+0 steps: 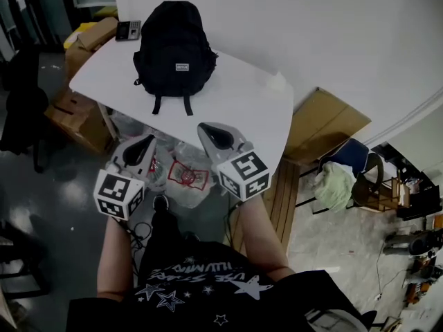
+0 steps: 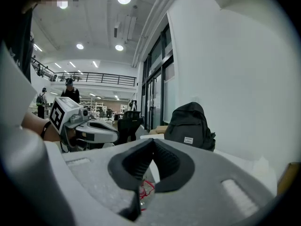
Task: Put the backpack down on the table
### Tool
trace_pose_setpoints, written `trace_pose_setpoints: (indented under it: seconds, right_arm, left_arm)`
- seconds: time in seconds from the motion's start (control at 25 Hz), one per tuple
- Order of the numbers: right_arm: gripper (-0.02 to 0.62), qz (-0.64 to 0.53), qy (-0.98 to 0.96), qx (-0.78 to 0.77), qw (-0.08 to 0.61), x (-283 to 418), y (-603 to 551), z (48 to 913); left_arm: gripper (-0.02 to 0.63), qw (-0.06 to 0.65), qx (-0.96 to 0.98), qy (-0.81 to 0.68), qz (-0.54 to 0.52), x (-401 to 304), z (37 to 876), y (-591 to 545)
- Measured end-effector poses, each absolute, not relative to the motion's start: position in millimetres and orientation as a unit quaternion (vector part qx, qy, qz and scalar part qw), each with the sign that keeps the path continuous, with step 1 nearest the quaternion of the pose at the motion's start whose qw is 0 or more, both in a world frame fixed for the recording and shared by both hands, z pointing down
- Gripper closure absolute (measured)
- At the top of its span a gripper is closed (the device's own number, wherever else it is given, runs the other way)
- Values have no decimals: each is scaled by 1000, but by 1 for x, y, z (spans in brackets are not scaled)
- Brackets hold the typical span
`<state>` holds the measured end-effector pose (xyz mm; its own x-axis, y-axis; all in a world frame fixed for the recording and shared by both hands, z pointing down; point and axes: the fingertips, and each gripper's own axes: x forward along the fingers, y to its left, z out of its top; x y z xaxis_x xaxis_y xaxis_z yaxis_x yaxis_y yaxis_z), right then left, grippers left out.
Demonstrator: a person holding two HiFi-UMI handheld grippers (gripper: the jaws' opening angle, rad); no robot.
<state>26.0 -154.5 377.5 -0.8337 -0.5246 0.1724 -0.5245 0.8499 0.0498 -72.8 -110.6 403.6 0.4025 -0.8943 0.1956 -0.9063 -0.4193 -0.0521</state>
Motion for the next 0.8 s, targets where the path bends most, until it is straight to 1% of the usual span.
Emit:
trace_pose_setpoints:
  seconds: [0.52,0.8]
  right_arm:
    - [595,4,-963,260,75,27,-115,373]
    - [595,4,-963,262,69,8,-97,359]
  left_arm:
    - [598,23,825,-555,103,-78,397,-60]
    - [598,28,828,-551,99,-97,395,-44]
